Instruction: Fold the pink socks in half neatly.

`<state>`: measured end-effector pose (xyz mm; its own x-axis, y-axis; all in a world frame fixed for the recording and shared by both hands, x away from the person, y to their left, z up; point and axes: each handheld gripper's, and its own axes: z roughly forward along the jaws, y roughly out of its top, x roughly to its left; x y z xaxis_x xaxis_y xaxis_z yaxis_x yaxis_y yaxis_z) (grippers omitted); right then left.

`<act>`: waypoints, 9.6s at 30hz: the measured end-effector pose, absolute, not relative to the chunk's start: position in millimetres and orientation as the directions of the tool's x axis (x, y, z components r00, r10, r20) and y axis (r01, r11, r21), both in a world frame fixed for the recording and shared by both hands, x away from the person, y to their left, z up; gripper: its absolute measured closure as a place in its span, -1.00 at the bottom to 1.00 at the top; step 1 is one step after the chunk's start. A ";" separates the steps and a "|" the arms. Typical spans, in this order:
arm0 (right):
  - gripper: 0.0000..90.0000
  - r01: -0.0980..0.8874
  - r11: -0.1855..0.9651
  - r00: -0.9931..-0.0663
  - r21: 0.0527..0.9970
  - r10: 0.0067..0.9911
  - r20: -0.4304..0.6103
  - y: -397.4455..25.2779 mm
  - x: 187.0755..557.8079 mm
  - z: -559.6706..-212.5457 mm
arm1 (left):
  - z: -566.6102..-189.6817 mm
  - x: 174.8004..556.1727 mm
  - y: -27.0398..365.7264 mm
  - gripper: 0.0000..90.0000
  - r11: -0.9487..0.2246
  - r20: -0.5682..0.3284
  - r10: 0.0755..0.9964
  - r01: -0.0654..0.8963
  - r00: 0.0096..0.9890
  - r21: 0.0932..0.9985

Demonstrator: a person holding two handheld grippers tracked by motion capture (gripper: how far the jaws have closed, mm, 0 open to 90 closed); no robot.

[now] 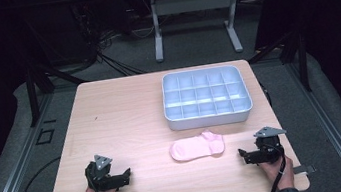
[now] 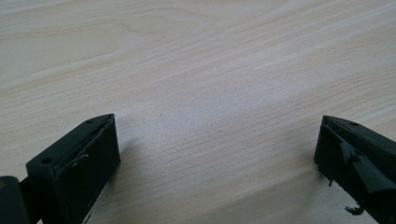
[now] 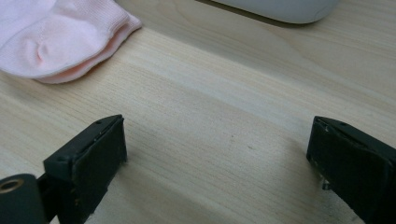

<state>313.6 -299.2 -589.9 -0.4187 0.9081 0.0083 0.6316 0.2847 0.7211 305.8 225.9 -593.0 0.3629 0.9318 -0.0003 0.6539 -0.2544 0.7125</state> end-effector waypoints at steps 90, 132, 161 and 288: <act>-0.37 0.695 0.280 -0.482 0.663 0.865 0.139 -224.5 355.5 -560.5 | -560.9 345.9 63.2 -0.51 -0.525 0.008 0.655 0.448 0.755 0.723; 0.80 0.687 0.325 -0.524 0.650 0.841 0.133 -212.7 348.0 -572.6 | -574.5 355.3 61.4 0.87 -0.497 -0.084 0.679 0.541 0.729 0.678; 0.77 0.705 0.322 -0.525 0.631 0.835 0.161 -220.5 309.8 -570.8 | -572.9 304.9 57.3 0.85 -0.514 -0.073 0.674 0.536 0.736 0.670; 0.81 0.714 0.191 -0.474 0.673 0.840 0.264 -193.1 301.8 -535.7 | -575.1 319.2 19.0 0.77 -0.532 -0.095 0.592 0.476 0.800 0.701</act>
